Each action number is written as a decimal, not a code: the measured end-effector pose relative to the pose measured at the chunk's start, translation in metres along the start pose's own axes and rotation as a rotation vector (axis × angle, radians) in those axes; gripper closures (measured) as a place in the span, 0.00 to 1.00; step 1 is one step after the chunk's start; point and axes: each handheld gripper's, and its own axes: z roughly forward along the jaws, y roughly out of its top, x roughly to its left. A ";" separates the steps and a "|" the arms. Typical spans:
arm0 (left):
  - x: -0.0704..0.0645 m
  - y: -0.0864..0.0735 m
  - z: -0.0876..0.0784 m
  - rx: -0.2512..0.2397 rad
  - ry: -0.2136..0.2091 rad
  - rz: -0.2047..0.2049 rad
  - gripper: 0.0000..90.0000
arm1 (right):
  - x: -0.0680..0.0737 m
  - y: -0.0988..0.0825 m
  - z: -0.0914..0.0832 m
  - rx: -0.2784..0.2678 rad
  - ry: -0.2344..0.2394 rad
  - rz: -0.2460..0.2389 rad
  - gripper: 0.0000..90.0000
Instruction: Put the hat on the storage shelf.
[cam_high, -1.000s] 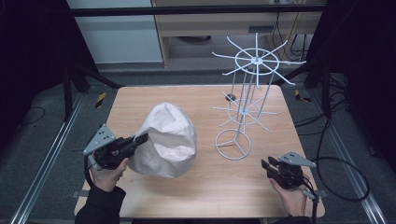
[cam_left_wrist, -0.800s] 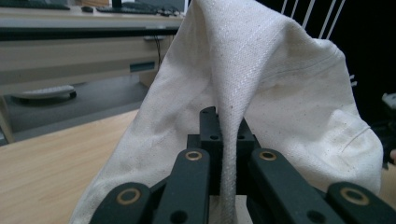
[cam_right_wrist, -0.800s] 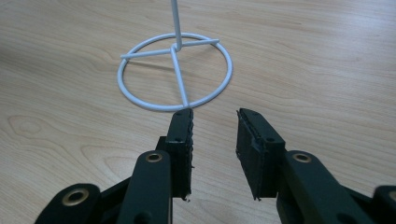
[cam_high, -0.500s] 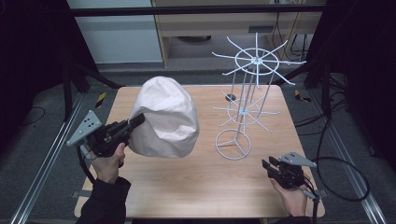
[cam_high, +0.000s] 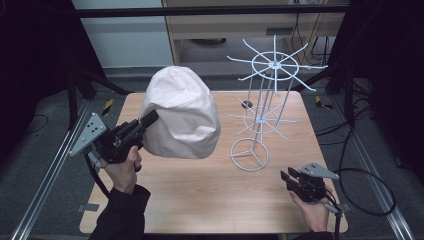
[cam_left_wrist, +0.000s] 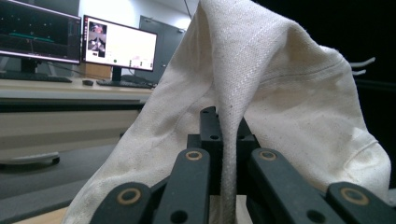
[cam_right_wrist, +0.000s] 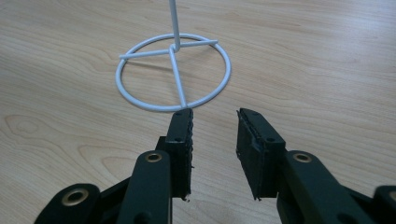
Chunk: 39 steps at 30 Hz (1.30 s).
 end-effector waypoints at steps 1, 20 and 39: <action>-0.001 0.002 0.001 -0.007 -0.003 -0.004 0.98 | 0.000 0.000 0.000 0.001 0.000 -0.001 0.73; -0.034 0.042 0.031 -0.109 -0.077 -0.016 0.98 | 0.000 0.000 0.001 0.001 0.005 -0.003 0.73; -0.050 0.041 0.085 -0.056 -0.046 -0.025 0.98 | -0.001 0.000 0.001 0.002 0.011 0.001 0.73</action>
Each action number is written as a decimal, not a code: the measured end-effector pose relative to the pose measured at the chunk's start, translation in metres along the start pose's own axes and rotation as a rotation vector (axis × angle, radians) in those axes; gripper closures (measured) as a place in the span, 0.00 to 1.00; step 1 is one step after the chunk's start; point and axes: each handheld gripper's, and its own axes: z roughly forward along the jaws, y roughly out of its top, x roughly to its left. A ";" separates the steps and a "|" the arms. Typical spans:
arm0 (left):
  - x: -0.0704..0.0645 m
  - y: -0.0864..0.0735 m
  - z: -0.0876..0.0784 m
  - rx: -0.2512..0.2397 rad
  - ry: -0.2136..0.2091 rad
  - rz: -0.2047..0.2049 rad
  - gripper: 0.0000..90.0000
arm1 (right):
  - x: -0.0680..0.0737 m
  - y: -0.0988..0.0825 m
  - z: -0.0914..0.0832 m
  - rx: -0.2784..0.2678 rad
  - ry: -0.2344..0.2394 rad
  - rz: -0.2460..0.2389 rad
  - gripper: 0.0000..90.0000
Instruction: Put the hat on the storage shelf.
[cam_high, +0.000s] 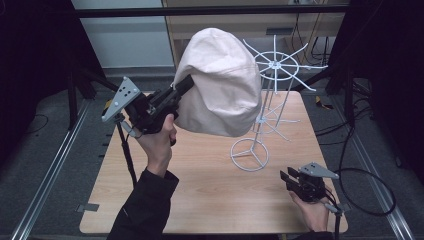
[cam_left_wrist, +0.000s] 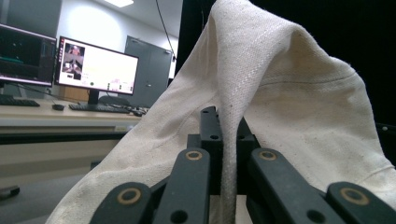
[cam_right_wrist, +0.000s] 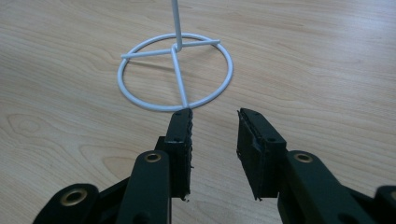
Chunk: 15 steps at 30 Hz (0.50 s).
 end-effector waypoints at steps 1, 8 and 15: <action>-0.001 -0.003 0.003 0.016 0.000 0.004 0.98 | 0.000 0.000 0.000 0.000 0.001 -0.002 0.73; 0.000 -0.015 0.006 0.047 0.004 0.006 0.98 | 0.000 0.000 0.000 0.000 0.002 -0.004 0.73; 0.007 -0.031 0.008 0.098 0.005 -0.008 0.97 | 0.001 0.000 0.000 0.007 0.004 0.002 0.73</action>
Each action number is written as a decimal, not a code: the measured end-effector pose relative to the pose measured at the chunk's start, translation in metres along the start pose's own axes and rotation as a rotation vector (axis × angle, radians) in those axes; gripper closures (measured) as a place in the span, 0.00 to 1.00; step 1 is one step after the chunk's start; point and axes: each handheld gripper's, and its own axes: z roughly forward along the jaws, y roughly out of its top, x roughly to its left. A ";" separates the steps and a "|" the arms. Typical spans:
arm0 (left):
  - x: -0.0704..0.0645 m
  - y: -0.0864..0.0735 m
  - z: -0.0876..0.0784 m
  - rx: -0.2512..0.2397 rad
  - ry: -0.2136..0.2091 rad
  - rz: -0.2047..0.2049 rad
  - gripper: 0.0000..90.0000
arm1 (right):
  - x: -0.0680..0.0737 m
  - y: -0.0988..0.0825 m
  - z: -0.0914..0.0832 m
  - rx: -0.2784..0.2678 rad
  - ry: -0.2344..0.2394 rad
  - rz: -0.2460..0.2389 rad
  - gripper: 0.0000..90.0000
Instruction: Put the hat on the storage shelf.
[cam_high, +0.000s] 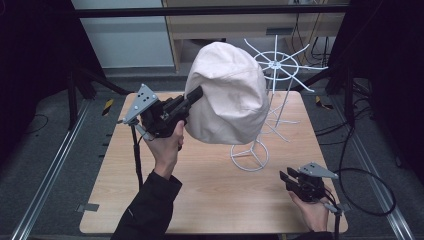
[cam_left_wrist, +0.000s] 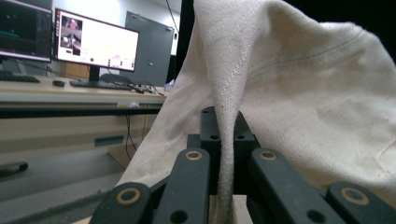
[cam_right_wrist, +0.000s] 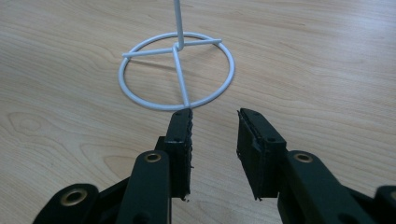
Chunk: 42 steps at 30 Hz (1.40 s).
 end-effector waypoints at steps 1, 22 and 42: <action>0.001 -0.003 0.000 0.006 -0.002 -0.006 0.97 | 0.000 0.000 0.000 0.000 0.000 0.000 0.73; 0.009 -0.030 0.011 0.117 0.022 0.022 0.95 | 0.000 0.000 0.000 0.002 0.001 -0.002 0.72; 0.005 -0.046 0.017 0.207 0.026 0.101 0.76 | 0.000 0.000 0.000 0.000 -0.001 -0.003 0.72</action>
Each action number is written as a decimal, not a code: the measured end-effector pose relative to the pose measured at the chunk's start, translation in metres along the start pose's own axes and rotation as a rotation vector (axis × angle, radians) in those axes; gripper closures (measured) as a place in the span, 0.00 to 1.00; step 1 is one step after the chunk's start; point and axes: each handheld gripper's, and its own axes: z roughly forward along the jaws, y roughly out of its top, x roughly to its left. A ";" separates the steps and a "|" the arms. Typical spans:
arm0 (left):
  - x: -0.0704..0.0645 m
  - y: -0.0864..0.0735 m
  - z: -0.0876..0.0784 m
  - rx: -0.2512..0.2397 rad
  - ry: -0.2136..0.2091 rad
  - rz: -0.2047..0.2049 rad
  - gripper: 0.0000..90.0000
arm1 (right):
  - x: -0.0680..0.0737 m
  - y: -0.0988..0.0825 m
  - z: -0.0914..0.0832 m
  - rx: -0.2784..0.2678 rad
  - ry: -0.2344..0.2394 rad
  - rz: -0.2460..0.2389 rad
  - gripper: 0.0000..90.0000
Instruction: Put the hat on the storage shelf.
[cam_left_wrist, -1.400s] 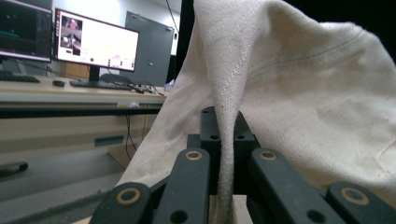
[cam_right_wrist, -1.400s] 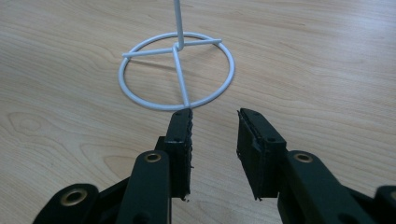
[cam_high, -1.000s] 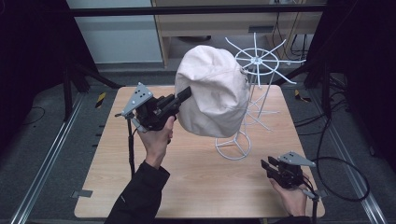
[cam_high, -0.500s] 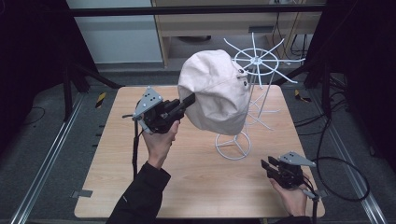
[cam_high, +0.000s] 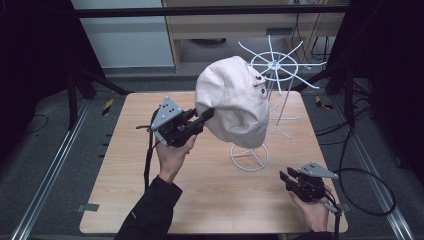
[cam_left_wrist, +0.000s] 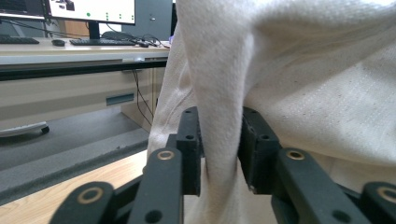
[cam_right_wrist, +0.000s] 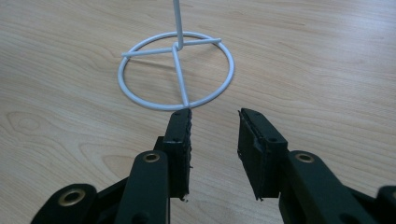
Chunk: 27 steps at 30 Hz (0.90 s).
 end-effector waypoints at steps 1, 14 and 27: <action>0.000 0.000 0.000 0.000 0.000 0.000 0.73 | 0.000 0.000 0.000 0.000 0.000 0.000 0.72; 0.008 -0.019 -0.031 0.013 -0.006 0.078 0.44 | 0.000 -0.001 0.001 -0.013 -0.015 -0.011 0.65; 0.028 -0.049 -0.080 0.090 0.044 0.115 0.30 | -0.003 -0.003 0.002 -0.037 -0.040 -0.010 0.52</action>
